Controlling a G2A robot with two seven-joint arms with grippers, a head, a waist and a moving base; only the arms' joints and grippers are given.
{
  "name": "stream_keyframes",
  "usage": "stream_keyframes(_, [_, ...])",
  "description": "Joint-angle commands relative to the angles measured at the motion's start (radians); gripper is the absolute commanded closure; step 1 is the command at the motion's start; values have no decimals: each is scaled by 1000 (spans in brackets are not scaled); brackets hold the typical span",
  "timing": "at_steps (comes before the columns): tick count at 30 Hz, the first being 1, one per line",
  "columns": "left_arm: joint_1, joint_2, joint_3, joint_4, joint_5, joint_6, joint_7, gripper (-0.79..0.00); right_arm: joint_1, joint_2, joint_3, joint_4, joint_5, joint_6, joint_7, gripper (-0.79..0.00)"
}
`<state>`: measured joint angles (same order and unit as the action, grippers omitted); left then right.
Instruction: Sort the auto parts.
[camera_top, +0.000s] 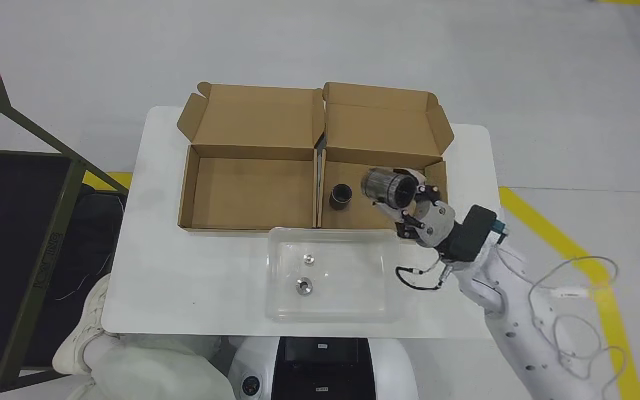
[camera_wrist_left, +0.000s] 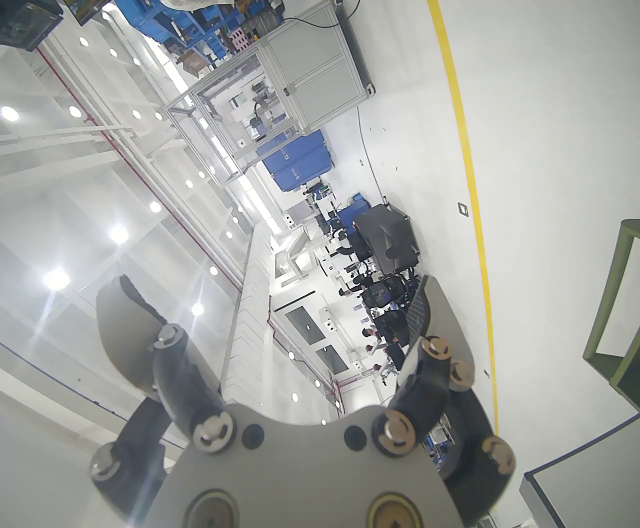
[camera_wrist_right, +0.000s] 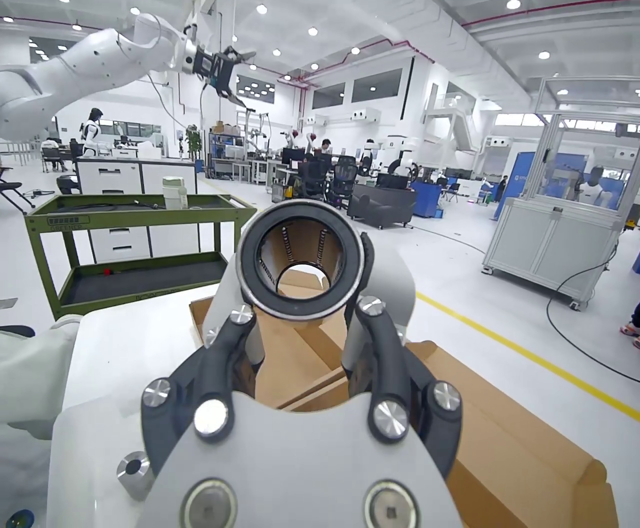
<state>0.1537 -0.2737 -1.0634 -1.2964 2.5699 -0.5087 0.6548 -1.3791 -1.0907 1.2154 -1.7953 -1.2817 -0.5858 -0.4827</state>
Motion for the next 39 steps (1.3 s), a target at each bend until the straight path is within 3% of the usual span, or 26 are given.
stream_keyframes(1, [0, 0, 0, 0, 0, 0, 0, -785, 7, -1, -2, 7, -2, 10, 26, 0])
stream_keyframes(6, [0, 0, 0, 0, 0, 0, 0, -785, 22, -2, 1, 46, 8, 0, 84, 0])
stream_keyframes(12, [0, 0, 0, 0, 0, 0, 0, -785, 67, -4, -21, 100, 60, -72, 253, 0])
stream_keyframes(18, [0, 0, 0, 0, 0, 0, 0, -785, 113, -11, -47, 167, 86, -44, 404, 0])
stream_keyframes(28, [0, 0, 0, 0, 0, 0, 0, -785, 180, -25, -99, 276, 146, -42, 553, 0])
stream_keyframes(39, [0, 0, 0, 0, 0, 0, 0, -785, 235, -45, -160, 375, 142, 20, 630, 0])
